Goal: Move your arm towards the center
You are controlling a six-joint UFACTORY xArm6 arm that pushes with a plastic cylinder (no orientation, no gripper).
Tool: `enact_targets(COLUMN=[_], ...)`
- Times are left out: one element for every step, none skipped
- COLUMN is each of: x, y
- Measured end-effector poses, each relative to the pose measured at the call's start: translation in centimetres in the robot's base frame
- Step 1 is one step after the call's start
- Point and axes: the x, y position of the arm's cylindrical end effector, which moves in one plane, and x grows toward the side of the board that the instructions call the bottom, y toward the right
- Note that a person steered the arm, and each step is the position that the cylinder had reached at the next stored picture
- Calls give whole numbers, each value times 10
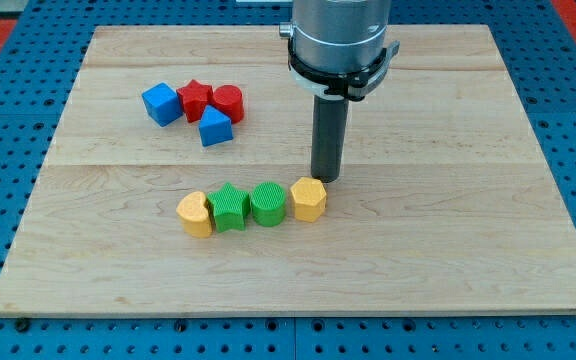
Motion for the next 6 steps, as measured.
enact_targets(x=[0, -1, -1, -5, -27, -39], y=[0, -1, -1, -1, -2, -2])
